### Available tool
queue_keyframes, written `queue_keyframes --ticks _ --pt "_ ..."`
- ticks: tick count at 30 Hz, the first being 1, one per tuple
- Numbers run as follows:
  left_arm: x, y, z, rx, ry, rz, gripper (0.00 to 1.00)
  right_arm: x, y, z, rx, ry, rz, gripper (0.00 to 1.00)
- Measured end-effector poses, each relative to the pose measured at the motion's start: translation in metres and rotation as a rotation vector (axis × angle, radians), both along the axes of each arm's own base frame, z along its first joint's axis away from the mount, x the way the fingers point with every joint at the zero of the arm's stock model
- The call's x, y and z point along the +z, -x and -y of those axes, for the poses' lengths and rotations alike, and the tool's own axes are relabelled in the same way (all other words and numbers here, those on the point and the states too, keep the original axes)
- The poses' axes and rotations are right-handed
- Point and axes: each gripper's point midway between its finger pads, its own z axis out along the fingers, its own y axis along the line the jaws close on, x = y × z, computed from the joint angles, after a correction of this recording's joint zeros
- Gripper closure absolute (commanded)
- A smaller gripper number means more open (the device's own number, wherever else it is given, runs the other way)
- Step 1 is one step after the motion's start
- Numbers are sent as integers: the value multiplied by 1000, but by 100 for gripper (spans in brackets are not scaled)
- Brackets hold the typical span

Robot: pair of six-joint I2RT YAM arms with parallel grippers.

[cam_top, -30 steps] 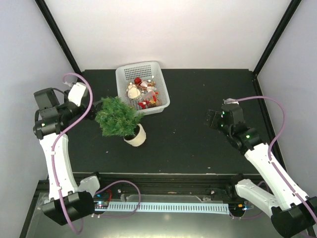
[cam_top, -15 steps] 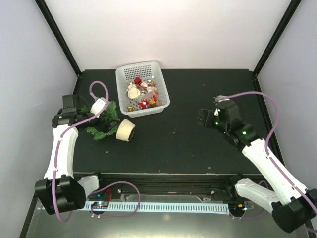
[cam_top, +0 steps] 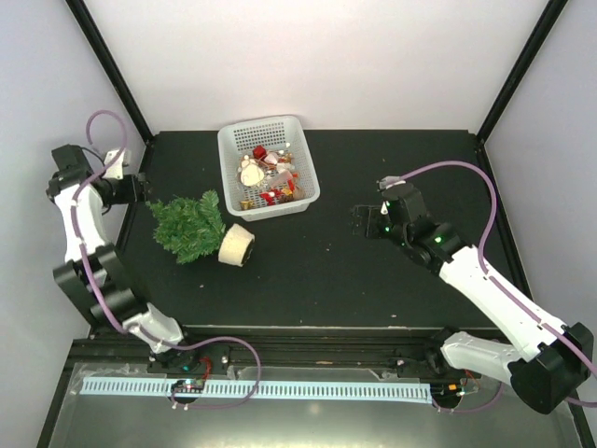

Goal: Decorate the small christmas tree

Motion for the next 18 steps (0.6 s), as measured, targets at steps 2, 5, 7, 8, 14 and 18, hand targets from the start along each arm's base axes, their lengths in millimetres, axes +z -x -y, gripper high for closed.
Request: queue_keyframes --ticks 2,5,7,8,14,18 --pt "-24 -10 -15 35 72 -62 21 0 -1 0 -2 -1 4 0" --pt "-66 -14 -25 71 191 -161 21 -3 -1 1 -7 2 7 0" --pt "-87 -12 -28 93 255 -218 20 -8 -1 2 -11 10 3 0" --pt "-95 -11 -29 104 281 -241 20 -10 -1 3 -12 13 0 0" --pt "-114 -15 -29 136 390 -281 12 -21 -3 1 -12 17 -8 0" --pt "-129 -24 -25 143 487 -301 15 -28 -4 0 -11 26 -18 0"
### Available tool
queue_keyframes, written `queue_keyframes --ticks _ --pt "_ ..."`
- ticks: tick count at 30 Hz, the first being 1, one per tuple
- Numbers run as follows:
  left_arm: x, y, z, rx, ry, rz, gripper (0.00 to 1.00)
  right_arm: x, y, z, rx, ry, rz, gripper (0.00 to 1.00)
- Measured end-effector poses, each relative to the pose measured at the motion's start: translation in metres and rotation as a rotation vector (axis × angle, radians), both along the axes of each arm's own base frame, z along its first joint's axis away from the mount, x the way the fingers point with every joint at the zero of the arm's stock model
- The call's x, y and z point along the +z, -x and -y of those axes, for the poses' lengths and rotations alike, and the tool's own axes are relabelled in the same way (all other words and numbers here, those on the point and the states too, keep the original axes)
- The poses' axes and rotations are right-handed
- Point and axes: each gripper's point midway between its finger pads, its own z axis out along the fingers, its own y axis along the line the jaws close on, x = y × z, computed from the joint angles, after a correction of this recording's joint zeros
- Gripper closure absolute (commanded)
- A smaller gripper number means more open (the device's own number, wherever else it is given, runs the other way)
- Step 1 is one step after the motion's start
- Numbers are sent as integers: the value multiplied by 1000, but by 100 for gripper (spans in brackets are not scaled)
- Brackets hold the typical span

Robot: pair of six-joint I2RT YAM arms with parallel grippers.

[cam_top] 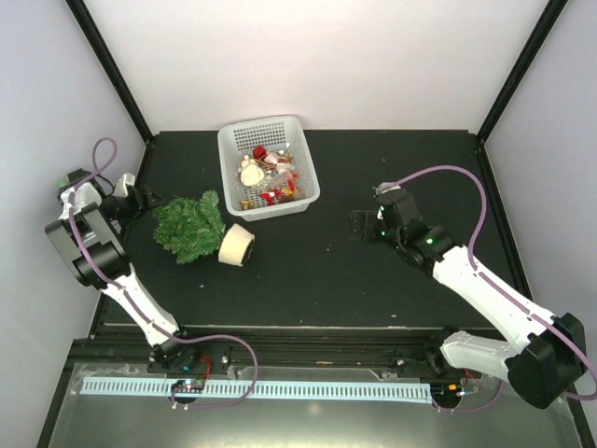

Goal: Decorate the small christmas tree

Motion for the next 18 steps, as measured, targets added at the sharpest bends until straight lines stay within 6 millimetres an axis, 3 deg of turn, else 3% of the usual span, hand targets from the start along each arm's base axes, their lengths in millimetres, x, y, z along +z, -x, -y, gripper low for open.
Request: queue_keyframes --ticks 5,9,16,18 --pt "-21 -7 4 6 86 -35 31 -6 -1 0 3 17 -12 0" --pt "-25 -17 7 -6 138 -23 50 -10 -3 -1 2 27 -17 0" --pt "-1 -41 23 -74 275 74 97 -14 -4 -1 4 36 -26 0" --pt "8 -46 29 -98 285 101 98 -14 -4 -1 4 36 -27 0"
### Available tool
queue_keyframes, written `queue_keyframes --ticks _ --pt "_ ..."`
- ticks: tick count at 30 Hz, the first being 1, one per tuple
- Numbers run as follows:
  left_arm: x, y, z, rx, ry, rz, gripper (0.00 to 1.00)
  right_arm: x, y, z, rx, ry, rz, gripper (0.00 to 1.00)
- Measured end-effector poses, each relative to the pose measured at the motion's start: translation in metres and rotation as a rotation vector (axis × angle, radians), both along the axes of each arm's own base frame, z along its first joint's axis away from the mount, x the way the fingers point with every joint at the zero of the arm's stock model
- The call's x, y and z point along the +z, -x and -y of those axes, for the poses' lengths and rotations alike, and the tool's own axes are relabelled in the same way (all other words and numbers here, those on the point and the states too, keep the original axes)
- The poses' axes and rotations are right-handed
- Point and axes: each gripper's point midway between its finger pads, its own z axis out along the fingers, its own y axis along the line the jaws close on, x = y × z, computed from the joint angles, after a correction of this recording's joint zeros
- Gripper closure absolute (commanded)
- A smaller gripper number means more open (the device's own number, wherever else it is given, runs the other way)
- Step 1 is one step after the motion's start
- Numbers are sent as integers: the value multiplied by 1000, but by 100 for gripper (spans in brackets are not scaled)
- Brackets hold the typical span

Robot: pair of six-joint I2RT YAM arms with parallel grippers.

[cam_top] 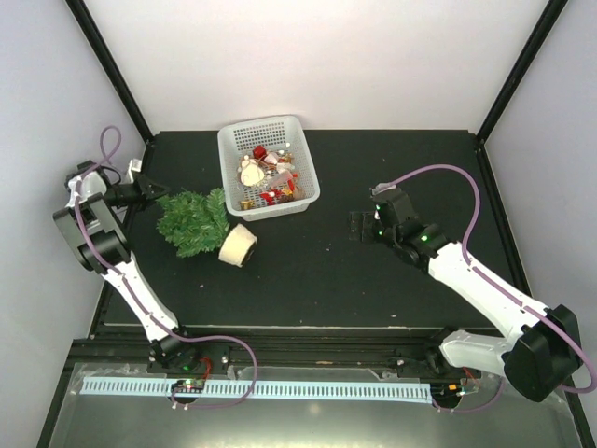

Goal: Decorate the small christmas tree

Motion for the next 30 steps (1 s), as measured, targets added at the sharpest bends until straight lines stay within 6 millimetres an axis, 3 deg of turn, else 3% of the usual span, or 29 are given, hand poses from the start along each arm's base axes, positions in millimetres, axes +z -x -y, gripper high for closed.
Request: queue_keyframes --ticks 6,9,12,17,20,24,30 --pt "22 -5 20 -67 -18 59 98 0 0 0 0 0 -1 0" --pt "46 -2 33 -105 -64 111 98 0 0 0 0 0 -1 0" --pt "91 4 50 -149 -147 212 98 0 0 0 0 0 0 0" --pt "182 27 83 -212 -299 434 98 2 1 1 -1 -4 7 0" --pt "215 41 94 -227 -365 520 99 -1 3 2 -1 -1 2 0" --pt "229 48 97 -230 -445 565 98 -4 4 3 -1 3 -4 0" --pt "217 42 90 -227 -520 555 98 -5 4 3 0 4 -6 0"
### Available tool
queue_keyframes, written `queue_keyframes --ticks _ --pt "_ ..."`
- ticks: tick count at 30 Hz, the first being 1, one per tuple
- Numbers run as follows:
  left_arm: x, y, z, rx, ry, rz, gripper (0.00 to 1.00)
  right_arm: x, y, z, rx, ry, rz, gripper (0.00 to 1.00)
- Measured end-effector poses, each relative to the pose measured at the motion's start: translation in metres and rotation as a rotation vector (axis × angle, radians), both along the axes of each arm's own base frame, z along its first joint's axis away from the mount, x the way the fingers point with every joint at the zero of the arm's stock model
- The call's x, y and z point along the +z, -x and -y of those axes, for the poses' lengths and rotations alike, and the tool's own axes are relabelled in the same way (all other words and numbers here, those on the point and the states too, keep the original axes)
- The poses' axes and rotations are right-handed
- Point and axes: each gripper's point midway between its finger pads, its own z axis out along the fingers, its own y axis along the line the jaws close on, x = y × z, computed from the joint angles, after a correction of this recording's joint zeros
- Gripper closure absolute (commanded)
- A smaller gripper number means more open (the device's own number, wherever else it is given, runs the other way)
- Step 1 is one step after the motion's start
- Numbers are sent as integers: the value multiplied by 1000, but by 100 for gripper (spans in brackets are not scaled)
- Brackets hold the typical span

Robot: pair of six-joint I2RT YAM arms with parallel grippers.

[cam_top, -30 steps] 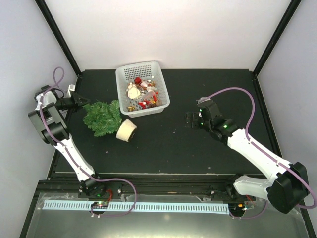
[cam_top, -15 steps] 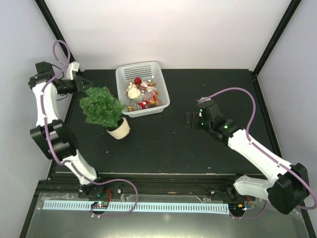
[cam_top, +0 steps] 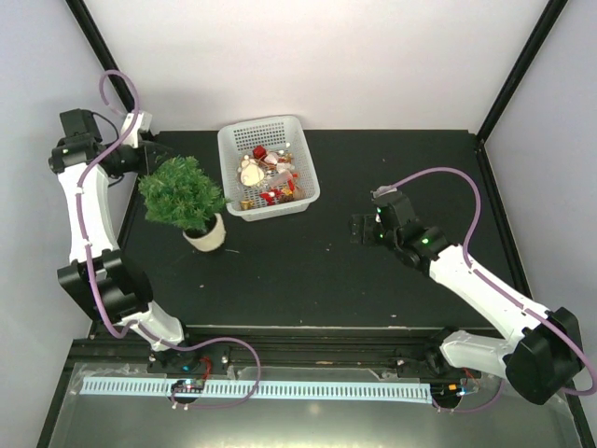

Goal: Decorate the small christmas tree

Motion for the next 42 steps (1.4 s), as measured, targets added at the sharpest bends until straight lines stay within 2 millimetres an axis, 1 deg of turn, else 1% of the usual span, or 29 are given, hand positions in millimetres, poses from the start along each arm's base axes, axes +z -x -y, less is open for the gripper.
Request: queue_keyframes --ticks 4,6,9,12,16,21,25,28,33,36,38,42 --pt "-19 -5 -5 14 -25 -23 98 0 0 0 0 0 1 0" --pt "-25 -7 -6 15 -29 -23 98 1 0 0 0 -1 3 0" --pt "-26 -11 -7 12 -41 3 99 1 -1 -1 0 -4 5 0" --pt "-24 -13 -4 2 -58 41 99 -1 -3 -4 7 -7 5 0" --pt "-19 -4 7 -14 -73 72 99 -4 -14 -14 16 3 -12 0" --pt "-11 7 21 -33 -93 101 98 2 -43 -37 22 1 -13 0" --pt "-3 13 29 -45 -106 137 98 11 -72 -58 29 -12 0 0" --pt "-2 18 34 -52 -112 153 98 20 -99 -81 50 -29 16 0" --pt "-6 24 41 -64 -118 158 98 25 -147 -118 90 -43 27 0" --pt "-6 24 42 -66 -121 159 98 17 -177 -137 104 -45 30 0" --pt "-5 25 43 -67 -124 163 98 5 -196 -145 106 -44 14 1" --pt "4 31 47 -73 -141 193 98 -26 -225 -151 99 -18 -35 1"
